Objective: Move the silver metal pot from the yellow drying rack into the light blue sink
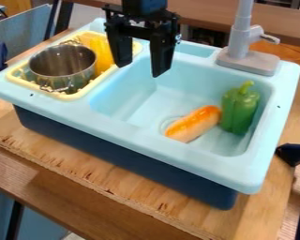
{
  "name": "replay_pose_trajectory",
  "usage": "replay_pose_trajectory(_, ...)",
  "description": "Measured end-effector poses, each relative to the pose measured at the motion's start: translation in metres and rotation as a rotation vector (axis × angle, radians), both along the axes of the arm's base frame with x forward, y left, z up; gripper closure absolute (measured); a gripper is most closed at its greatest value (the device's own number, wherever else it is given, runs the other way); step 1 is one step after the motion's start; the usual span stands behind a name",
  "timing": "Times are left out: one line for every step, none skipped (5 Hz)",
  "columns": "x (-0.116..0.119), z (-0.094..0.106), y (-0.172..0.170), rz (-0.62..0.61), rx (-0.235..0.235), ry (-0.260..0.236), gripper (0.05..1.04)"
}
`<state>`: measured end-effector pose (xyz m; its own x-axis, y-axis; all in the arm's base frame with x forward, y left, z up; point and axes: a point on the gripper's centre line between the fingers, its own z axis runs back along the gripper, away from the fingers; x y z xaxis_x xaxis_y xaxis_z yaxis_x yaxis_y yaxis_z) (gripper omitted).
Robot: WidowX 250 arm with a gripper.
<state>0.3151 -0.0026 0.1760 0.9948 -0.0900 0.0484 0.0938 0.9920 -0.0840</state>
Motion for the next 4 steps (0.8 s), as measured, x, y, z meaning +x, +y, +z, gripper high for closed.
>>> replay_pose_trajectory(-0.001,-0.01,0.0,0.002,-0.001,0.034,0.085)
replay_pose_trajectory(-0.012,-0.012,0.011,0.049,0.007,0.04,0.085)
replay_pose_trajectory(-0.026,-0.003,0.03,0.116,0.027,0.018,0.085)
replay_pose_trajectory(-0.034,0.004,0.042,0.146,0.051,0.019,0.085)
